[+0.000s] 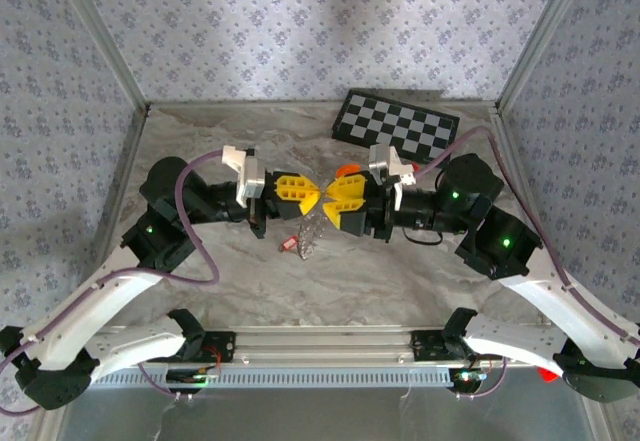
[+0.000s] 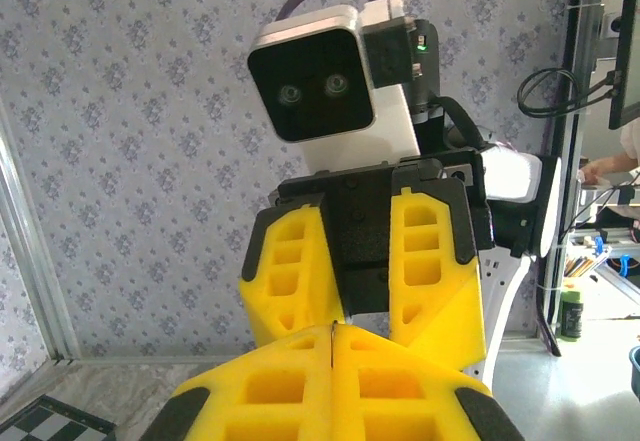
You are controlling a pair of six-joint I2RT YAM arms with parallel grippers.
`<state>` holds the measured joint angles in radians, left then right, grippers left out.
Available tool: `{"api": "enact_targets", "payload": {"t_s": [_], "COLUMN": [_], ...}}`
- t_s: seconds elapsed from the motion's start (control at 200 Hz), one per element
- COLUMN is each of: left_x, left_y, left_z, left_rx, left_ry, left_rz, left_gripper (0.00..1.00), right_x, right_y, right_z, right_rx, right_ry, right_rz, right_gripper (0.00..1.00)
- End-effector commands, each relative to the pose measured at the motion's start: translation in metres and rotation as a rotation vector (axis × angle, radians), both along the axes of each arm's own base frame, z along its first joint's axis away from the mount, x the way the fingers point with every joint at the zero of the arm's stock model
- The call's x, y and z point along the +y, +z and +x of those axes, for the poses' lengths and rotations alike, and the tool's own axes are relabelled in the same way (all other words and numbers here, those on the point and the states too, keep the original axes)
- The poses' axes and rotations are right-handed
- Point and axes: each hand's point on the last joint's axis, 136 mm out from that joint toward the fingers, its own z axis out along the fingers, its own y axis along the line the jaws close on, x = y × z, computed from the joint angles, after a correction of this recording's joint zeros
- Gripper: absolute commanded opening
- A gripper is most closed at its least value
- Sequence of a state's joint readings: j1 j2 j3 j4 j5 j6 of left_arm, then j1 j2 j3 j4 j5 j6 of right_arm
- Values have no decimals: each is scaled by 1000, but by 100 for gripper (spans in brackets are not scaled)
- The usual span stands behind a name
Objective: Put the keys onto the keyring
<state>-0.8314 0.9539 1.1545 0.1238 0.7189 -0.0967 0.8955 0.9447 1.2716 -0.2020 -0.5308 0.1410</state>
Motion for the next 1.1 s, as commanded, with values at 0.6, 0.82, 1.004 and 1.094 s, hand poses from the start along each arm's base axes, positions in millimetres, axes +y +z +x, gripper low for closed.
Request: {"api": "enact_targets", "payload": {"t_s": [0.6, 0.82, 1.004, 1.094], "left_x": [13, 12, 13, 12], "left_y": [23, 18, 18, 17], "left_z": [-20, -19, -19, -18], "left_rx": [-67, -53, -50, -47], "left_ry": [-52, -53, -50, -44], "left_rz": [-80, -66, -63, -58], "left_gripper": [0, 0, 0, 0], "right_x": [0, 1, 5, 6], "right_y": [17, 15, 11, 11], "right_z": [-5, -6, -5, -5], "right_rx": [11, 12, 22, 21], "right_ry": [24, 25, 39, 39], "right_rz": [102, 90, 86, 87], "right_gripper": [17, 16, 23, 18]}}
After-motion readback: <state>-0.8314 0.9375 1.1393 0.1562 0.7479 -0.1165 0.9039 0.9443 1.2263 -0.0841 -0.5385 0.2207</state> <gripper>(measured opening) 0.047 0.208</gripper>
